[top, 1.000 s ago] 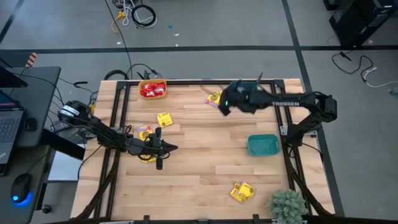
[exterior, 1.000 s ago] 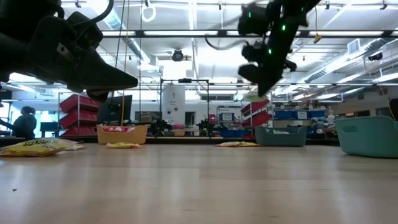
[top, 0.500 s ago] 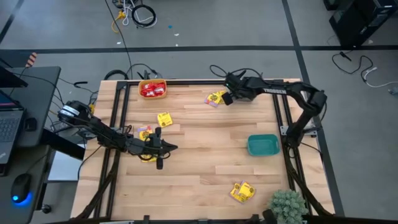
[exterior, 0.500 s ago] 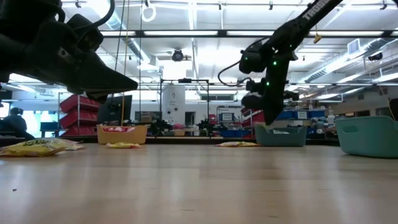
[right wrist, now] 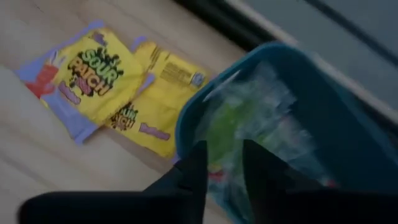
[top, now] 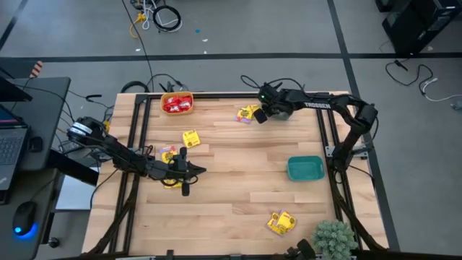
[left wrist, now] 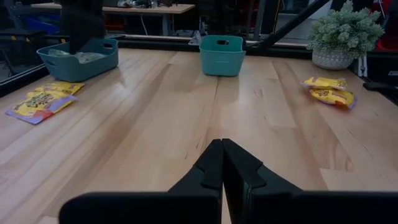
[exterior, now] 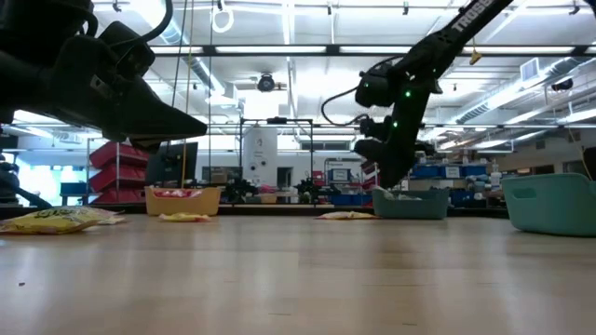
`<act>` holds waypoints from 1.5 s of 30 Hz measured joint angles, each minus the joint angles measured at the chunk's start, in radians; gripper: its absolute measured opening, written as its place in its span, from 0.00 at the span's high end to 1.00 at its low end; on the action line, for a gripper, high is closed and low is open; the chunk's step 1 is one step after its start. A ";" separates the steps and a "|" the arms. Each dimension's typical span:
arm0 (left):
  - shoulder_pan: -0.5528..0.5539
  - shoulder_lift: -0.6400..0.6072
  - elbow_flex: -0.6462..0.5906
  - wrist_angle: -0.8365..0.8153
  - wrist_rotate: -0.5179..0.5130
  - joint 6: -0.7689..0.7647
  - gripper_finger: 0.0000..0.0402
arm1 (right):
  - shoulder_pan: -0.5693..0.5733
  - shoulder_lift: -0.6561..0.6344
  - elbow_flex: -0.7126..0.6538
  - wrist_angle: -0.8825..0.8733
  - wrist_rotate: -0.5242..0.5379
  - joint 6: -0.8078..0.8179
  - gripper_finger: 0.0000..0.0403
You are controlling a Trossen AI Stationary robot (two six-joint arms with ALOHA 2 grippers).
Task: Sort candy
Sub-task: Put the green gummy into the blue bin, then move the green bin to the center of the table
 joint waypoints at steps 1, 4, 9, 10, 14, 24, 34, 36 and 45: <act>0.000 0.000 0.000 0.000 0.000 0.000 0.98 | 0.000 -0.013 0.001 -0.003 0.004 -0.014 0.75; 0.000 0.000 0.000 0.000 0.000 0.000 0.98 | 0.008 -0.062 0.003 -0.049 -0.017 -0.088 0.65; 0.000 0.000 0.000 0.000 0.000 0.000 0.98 | 0.101 -0.172 0.015 -0.234 -0.043 -0.128 0.61; 0.000 0.000 0.000 0.000 0.000 0.000 0.98 | 0.131 -0.194 0.015 -0.280 -0.045 -0.128 0.63; 0.000 0.000 0.000 0.000 0.000 0.000 0.98 | 0.287 -0.261 0.016 -0.469 -0.101 -0.089 0.80; 0.000 0.000 0.000 -0.007 0.000 0.000 0.99 | 0.643 -0.267 0.010 -0.736 -0.185 0.228 0.99; 0.000 0.000 0.000 -0.031 0.000 0.000 0.99 | 0.704 -0.219 -0.158 -0.691 -0.218 0.344 1.00; 0.000 0.000 0.000 -0.028 -0.001 0.000 0.99 | 0.702 -0.209 -0.187 -0.628 -0.217 0.332 1.00; 0.000 0.000 0.000 -0.029 -0.007 0.000 0.99 | 0.682 -0.141 -0.207 -0.191 -0.224 0.220 1.00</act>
